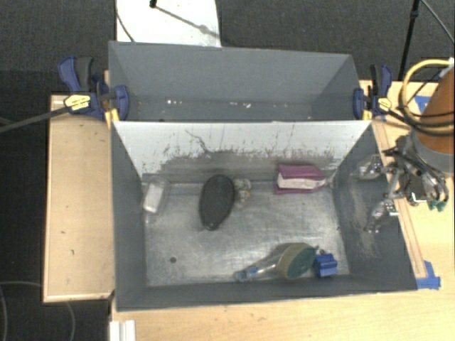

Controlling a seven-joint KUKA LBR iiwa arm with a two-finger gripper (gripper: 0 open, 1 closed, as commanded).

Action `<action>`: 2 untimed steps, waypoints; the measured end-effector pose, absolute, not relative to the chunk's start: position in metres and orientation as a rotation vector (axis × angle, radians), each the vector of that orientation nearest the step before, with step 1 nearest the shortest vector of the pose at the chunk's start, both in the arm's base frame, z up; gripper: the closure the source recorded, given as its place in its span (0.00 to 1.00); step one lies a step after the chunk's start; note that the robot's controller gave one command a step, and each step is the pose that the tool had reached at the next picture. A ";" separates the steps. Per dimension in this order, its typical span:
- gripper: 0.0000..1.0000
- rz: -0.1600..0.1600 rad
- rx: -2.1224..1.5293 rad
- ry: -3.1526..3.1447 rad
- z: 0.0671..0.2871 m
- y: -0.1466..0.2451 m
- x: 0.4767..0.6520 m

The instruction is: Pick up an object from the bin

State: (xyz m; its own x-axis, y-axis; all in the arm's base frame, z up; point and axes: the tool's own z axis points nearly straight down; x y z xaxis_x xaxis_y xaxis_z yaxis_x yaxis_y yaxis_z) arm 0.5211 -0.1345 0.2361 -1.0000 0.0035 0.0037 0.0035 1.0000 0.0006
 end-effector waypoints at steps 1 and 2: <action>0.00 -0.005 -0.040 -3.137 0.137 -0.084 0.539; 0.00 0.004 0.182 -3.155 0.098 -0.073 0.510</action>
Offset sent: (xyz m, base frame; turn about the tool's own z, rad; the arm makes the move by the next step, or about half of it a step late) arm 0.0183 0.0473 -0.0950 0.0254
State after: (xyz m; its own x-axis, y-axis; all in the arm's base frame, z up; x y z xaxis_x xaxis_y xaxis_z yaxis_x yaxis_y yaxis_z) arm 0.5097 -0.0727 0.0984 -0.9932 -0.1152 -0.0181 -0.1151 0.9933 -0.0033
